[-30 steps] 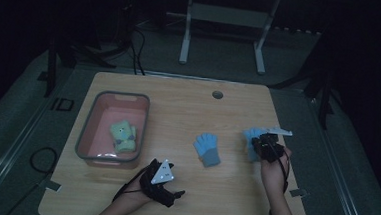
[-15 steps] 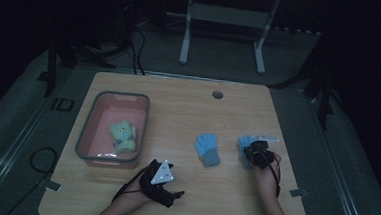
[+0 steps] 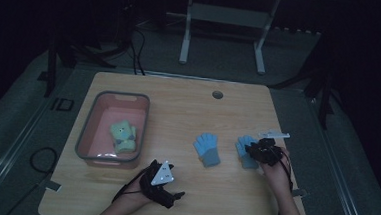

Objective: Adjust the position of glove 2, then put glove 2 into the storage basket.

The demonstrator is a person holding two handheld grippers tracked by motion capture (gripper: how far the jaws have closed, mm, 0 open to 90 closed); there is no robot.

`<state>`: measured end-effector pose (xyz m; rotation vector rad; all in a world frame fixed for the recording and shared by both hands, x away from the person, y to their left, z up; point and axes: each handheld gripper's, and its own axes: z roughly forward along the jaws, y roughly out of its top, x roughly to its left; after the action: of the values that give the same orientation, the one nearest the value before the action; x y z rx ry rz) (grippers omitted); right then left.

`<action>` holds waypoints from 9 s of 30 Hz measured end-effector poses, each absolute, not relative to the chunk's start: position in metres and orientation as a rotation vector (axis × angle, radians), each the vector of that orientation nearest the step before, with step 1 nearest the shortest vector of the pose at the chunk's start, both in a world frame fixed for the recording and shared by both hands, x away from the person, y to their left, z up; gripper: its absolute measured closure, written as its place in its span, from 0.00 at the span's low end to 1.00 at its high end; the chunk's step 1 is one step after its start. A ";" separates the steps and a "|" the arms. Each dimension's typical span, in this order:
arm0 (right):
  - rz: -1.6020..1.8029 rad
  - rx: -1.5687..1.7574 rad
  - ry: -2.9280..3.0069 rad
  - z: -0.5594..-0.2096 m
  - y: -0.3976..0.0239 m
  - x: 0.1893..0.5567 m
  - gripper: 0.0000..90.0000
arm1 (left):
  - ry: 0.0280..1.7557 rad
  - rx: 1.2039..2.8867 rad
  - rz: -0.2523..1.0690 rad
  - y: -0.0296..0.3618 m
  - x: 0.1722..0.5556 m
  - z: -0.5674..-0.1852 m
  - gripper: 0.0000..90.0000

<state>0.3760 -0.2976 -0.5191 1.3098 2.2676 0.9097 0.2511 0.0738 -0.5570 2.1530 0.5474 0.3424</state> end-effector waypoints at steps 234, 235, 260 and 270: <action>1.416 0.904 2.771 -0.442 -0.042 0.435 0.88 | 0.322 2.424 0.656 0.129 0.312 -0.439 0.87; 1.421 0.895 2.775 -0.442 -0.037 0.435 0.88 | 0.328 2.426 0.661 0.133 0.312 -0.439 0.87; 1.415 0.785 2.903 -0.468 0.075 0.439 0.88 | 0.518 2.473 0.661 0.219 0.302 -0.460 0.87; 1.298 0.846 2.956 -0.496 0.088 0.448 0.88 | 0.547 2.502 0.599 0.225 0.310 -0.482 0.87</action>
<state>0.4478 0.0875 -0.4960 0.8463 2.9565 1.2985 0.3096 0.2253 -0.4824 2.5016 0.5467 0.5992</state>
